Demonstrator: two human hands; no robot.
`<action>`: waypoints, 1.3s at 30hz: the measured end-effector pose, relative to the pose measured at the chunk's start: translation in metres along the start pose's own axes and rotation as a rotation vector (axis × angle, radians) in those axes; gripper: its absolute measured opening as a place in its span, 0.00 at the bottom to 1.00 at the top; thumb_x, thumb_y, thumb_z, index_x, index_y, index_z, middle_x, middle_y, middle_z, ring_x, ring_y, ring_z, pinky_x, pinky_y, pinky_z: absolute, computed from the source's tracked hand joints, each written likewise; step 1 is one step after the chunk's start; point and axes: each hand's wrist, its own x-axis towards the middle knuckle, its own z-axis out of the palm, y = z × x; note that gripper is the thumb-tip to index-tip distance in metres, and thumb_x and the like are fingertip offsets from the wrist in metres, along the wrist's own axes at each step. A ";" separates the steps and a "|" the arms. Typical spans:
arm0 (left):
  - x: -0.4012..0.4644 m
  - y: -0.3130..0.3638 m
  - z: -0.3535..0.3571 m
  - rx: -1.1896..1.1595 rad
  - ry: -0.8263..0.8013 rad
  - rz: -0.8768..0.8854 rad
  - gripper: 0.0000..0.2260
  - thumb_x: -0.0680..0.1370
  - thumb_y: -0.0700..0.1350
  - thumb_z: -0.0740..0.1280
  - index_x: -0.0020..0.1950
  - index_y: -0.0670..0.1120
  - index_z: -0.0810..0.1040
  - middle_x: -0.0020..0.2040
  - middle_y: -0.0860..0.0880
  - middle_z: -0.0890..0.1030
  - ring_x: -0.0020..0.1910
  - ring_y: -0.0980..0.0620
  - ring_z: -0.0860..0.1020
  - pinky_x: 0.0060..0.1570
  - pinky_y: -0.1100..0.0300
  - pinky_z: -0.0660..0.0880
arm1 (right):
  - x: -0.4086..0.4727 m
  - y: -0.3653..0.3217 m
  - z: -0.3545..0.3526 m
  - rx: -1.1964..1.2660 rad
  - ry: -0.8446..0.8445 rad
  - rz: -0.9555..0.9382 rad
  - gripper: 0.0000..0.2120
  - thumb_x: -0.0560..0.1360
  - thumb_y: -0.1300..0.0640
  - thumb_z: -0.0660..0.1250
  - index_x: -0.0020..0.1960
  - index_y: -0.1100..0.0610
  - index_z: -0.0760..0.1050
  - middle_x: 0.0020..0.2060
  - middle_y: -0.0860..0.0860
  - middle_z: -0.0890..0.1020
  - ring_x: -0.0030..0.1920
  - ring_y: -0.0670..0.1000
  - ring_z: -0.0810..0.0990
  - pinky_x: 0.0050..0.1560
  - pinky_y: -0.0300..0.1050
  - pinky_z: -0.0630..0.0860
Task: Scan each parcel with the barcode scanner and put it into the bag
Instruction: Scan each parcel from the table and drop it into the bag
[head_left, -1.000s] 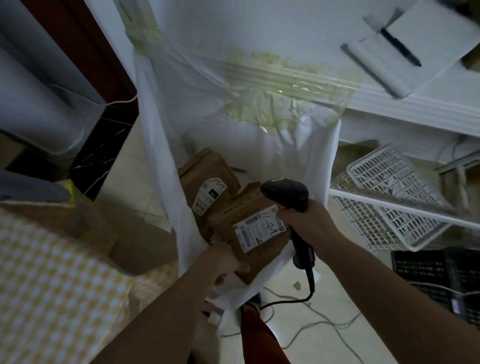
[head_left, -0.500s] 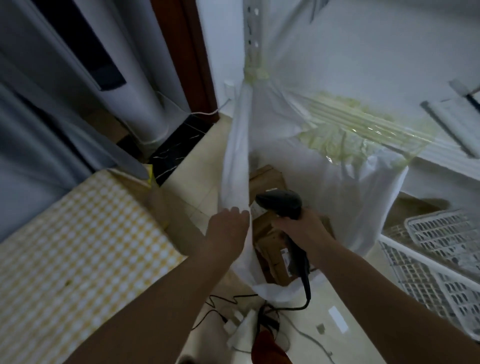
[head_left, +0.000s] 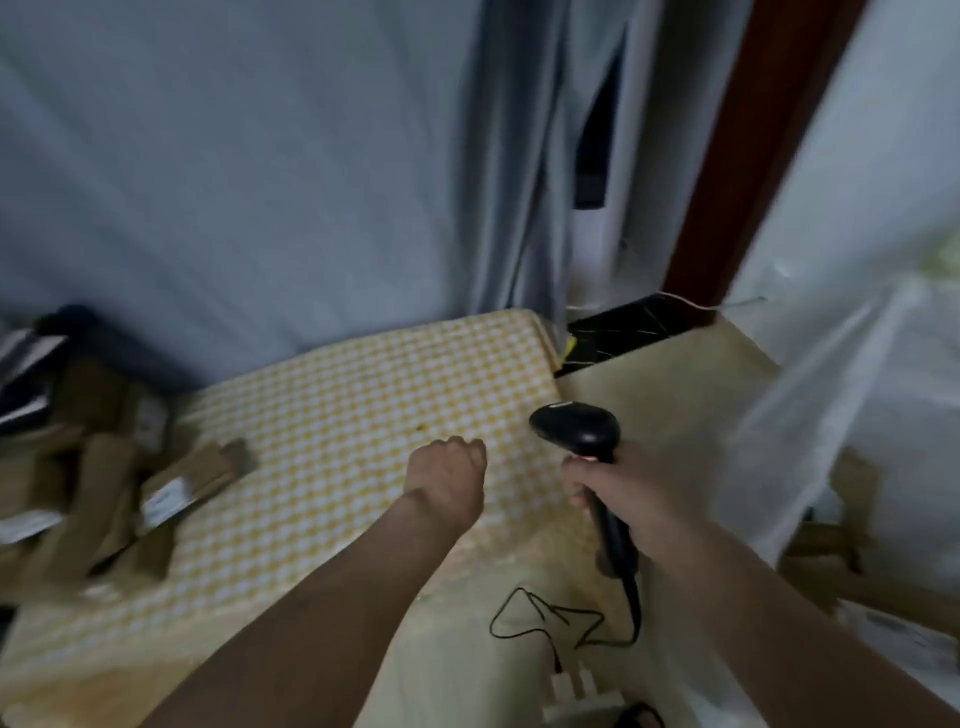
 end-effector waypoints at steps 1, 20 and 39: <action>-0.019 -0.029 0.011 -0.024 -0.001 -0.057 0.15 0.81 0.47 0.60 0.68 0.45 0.67 0.62 0.46 0.75 0.60 0.48 0.76 0.48 0.58 0.70 | -0.006 -0.005 0.028 -0.031 -0.037 -0.024 0.03 0.71 0.65 0.68 0.43 0.64 0.78 0.30 0.56 0.77 0.34 0.54 0.77 0.38 0.45 0.71; -0.352 -0.343 0.187 -0.412 -0.104 -0.815 0.17 0.79 0.51 0.62 0.66 0.46 0.72 0.63 0.45 0.75 0.62 0.45 0.74 0.56 0.55 0.71 | -0.138 -0.028 0.429 -0.370 -0.505 -0.228 0.07 0.69 0.68 0.70 0.47 0.65 0.79 0.37 0.58 0.82 0.33 0.53 0.79 0.39 0.46 0.75; -0.281 -0.500 0.229 -0.574 -0.121 -0.911 0.20 0.78 0.52 0.65 0.68 0.47 0.69 0.63 0.46 0.74 0.62 0.46 0.74 0.57 0.54 0.73 | -0.059 -0.084 0.590 -0.305 -0.612 -0.116 0.05 0.69 0.70 0.70 0.45 0.65 0.79 0.35 0.57 0.79 0.33 0.52 0.77 0.34 0.41 0.73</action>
